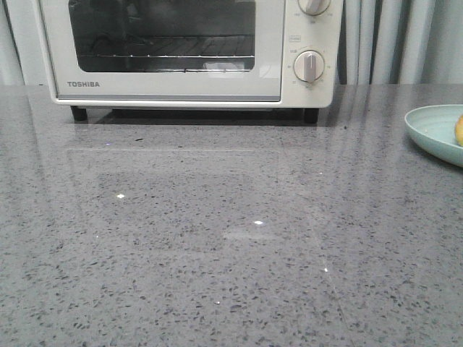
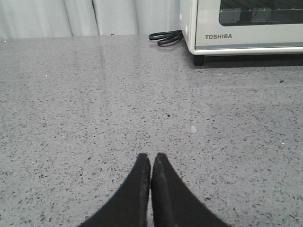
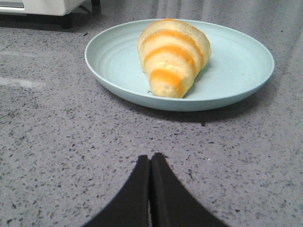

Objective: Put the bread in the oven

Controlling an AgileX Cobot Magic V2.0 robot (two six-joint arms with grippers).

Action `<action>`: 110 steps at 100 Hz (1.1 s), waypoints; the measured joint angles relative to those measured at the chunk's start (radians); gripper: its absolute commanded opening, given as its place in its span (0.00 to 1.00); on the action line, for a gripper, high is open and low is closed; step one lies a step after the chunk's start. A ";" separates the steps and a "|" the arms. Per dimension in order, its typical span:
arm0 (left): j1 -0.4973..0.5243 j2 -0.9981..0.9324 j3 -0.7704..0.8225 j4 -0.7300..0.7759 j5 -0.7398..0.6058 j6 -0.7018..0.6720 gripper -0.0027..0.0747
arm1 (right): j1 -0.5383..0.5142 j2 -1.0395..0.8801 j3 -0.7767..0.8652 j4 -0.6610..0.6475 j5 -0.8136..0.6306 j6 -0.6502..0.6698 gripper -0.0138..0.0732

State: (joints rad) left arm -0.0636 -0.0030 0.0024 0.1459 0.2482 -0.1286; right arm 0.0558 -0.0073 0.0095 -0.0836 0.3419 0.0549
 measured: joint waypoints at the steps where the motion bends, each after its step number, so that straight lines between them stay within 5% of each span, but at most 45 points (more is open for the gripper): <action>1: 0.000 0.000 0.000 0.000 0.000 0.000 0.01 | 0.000 0.000 0.000 0.000 0.000 0.000 0.07; 85: 0.000 0.000 0.000 -0.029 -0.056 0.000 0.01 | 0.000 0.000 0.000 0.000 -0.021 0.000 0.07; 110: 0.000 0.000 0.000 -0.146 -0.208 0.000 0.01 | 0.000 0.000 0.000 0.002 -0.392 0.000 0.07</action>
State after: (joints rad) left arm -0.0636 -0.0030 0.0024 0.0000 0.0405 -0.1286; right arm 0.0558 -0.0073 0.0095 -0.0815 -0.0500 0.0549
